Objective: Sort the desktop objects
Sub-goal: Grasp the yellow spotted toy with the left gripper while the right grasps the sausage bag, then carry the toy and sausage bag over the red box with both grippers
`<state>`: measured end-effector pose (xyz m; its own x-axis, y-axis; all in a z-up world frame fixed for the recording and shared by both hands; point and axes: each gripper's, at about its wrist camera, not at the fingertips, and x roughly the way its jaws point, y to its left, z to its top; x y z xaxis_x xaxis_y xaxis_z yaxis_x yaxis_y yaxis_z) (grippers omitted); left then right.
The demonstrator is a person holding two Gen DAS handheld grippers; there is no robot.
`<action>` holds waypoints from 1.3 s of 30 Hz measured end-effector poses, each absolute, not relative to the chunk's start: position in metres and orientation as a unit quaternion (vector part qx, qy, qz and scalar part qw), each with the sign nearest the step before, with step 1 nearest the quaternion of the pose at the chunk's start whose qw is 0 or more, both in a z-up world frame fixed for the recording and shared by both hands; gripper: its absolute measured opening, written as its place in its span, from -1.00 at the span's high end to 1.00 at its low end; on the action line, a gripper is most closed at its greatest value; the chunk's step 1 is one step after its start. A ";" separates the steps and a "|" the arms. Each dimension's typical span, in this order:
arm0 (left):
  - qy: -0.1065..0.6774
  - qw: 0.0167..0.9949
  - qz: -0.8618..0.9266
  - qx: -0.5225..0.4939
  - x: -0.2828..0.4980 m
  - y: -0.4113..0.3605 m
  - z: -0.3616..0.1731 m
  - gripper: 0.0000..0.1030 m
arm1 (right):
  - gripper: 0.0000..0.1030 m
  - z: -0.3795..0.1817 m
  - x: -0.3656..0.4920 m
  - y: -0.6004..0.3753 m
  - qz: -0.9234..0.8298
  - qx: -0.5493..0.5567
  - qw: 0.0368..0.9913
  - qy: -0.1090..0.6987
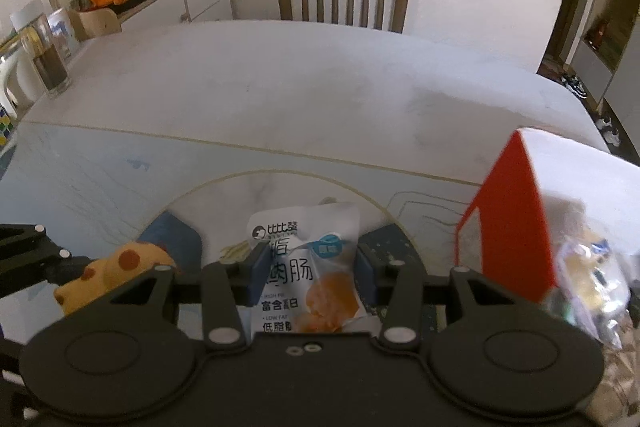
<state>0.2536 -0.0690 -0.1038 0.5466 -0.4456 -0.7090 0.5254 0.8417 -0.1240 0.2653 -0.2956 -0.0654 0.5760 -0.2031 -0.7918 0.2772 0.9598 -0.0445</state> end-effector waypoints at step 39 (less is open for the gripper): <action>0.337 0.886 -0.313 0.057 0.195 -0.087 -0.019 0.10 | 0.13 0.028 0.144 -0.292 -0.159 0.102 0.913 0.361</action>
